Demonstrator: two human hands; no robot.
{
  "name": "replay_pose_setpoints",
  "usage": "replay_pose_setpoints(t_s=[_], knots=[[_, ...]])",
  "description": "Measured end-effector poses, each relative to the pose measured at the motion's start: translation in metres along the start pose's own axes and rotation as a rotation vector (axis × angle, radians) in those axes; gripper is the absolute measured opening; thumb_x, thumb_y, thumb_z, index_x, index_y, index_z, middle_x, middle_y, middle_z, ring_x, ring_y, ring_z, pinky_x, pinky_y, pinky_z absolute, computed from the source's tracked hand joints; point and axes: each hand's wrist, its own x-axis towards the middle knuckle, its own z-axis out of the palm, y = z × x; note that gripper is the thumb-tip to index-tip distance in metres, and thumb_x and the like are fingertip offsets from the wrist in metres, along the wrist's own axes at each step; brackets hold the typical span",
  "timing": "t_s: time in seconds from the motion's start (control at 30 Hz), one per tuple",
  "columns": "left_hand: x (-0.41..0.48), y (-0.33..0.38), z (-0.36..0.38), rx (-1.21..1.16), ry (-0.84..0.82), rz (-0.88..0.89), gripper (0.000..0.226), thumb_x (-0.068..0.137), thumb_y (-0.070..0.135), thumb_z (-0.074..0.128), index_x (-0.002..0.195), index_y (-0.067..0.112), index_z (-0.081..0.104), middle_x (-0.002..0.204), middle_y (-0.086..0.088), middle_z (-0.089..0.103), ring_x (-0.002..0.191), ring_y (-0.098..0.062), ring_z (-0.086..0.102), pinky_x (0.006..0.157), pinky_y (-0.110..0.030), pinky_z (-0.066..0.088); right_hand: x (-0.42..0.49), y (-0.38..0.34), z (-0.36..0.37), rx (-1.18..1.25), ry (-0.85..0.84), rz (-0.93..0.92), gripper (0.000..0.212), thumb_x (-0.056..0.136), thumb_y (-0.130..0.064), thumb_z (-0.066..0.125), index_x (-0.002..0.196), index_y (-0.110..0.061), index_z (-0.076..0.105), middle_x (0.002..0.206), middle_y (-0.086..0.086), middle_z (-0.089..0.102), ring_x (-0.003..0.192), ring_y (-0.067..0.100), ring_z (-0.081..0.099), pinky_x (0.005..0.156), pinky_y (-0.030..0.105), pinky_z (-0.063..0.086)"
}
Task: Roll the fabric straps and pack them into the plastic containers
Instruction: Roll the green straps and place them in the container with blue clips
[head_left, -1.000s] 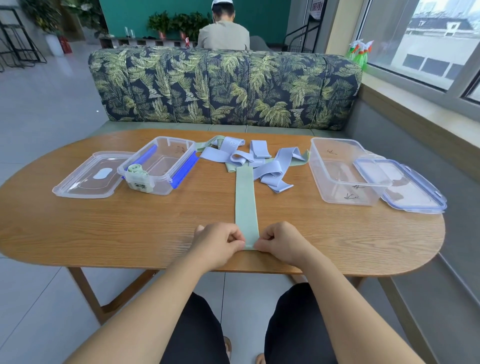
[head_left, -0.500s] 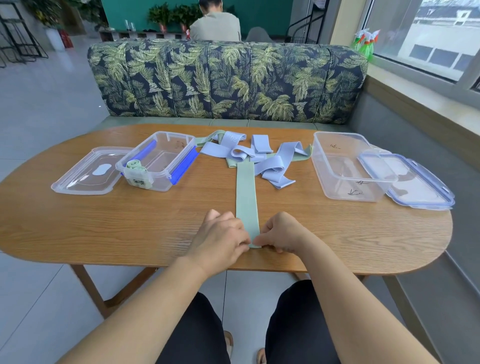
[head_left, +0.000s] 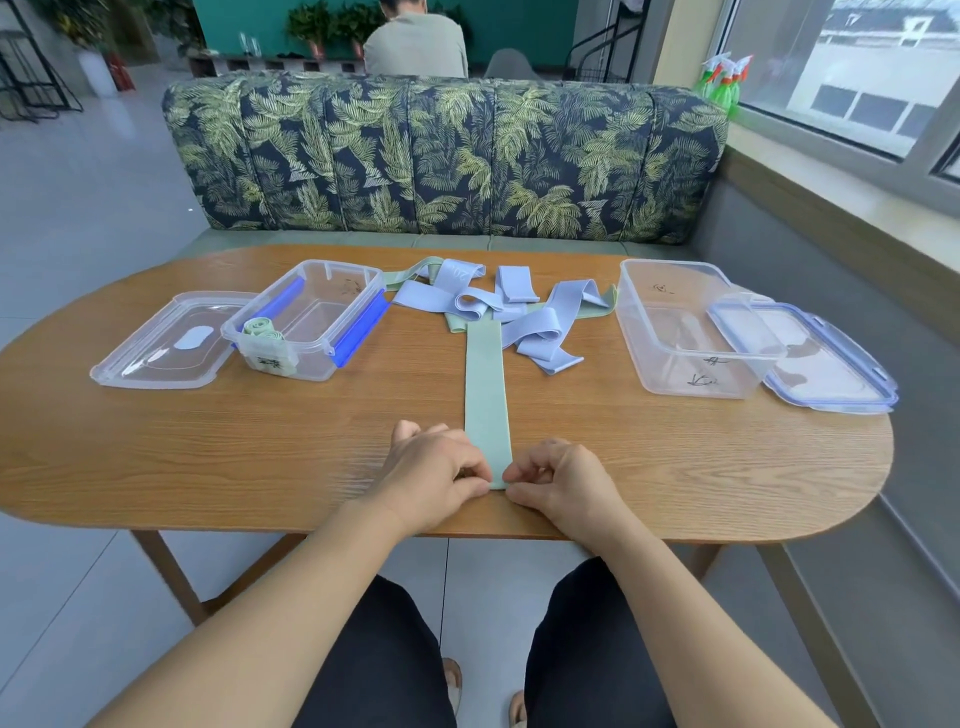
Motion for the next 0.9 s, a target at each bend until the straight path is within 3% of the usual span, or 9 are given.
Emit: replay_pose_setpoints(t_s=[0.13,0.27,0.5,0.67,0.77,0.9], knots=[[0.001,0.002,-0.007,-0.025,-0.053,-0.003,0.012,0.091,0.042,0.061,0.092,0.033,0.069,0.097,0.015,0.061,0.103,-0.009,0.039,0.097,-0.033,0.022,0.003,-0.001,0.001,-0.054,0.005,-0.008,0.022,0.075,-0.022,0.078,0.076,-0.039,0.065,0.088,-0.011,0.060,0.077,0.005,0.056,0.083,0.035,0.051],[0.002,0.001,-0.007,-0.055,-0.065,-0.015,0.011,0.091,0.042,0.061,0.090,0.034,0.069,0.087,0.018,0.058,0.099,-0.008,0.035,0.094,-0.031,0.023,0.004,0.000,0.001,-0.078,0.001,-0.005,0.009,0.077,-0.022,0.078,0.080,-0.028,0.072,0.080,-0.012,0.056,0.071,0.001,0.051,0.080,0.035,0.050],[0.003,-0.003,-0.004,-0.076,-0.035,-0.037,0.014,0.092,0.044,0.058,0.089,0.036,0.070,0.081,0.020,0.058,0.101,-0.007,0.040,0.094,-0.033,0.020,0.007,0.000,-0.001,0.004,0.013,-0.013,0.001,0.079,-0.018,0.077,0.078,-0.019,0.078,0.079,-0.007,0.058,0.066,0.001,0.049,0.064,0.012,0.035],[0.006,-0.003,-0.001,-0.063,-0.008,-0.014,0.016,0.092,0.040,0.060,0.090,0.031,0.072,0.078,0.022,0.056,0.099,-0.003,0.042,0.086,-0.031,0.016,0.005,-0.001,0.001,0.151,0.056,0.067,0.003,0.075,-0.012,0.080,0.074,-0.012,0.077,0.072,-0.005,0.062,0.077,0.001,0.052,0.076,0.018,0.039],[0.005,-0.001,-0.001,-0.119,0.030,-0.106,0.009,0.089,0.040,0.064,0.087,0.033,0.069,0.087,0.018,0.055,0.099,-0.012,0.033,0.084,-0.027,0.019,0.006,-0.005,-0.001,0.225,0.037,0.166,0.010,0.074,-0.014,0.082,0.075,-0.008,0.075,0.079,0.001,0.067,0.069,0.012,0.058,0.065,0.026,0.047],[0.008,-0.002,-0.001,-0.023,0.041,-0.052,0.012,0.086,0.042,0.065,0.076,0.035,0.064,0.080,0.018,0.056,0.096,-0.004,0.038,0.090,-0.034,0.020,0.009,-0.012,-0.007,0.247,-0.038,0.247,0.012,0.076,-0.010,0.080,0.073,-0.005,0.070,0.055,0.001,0.057,0.043,0.006,0.046,0.044,0.018,0.039]])
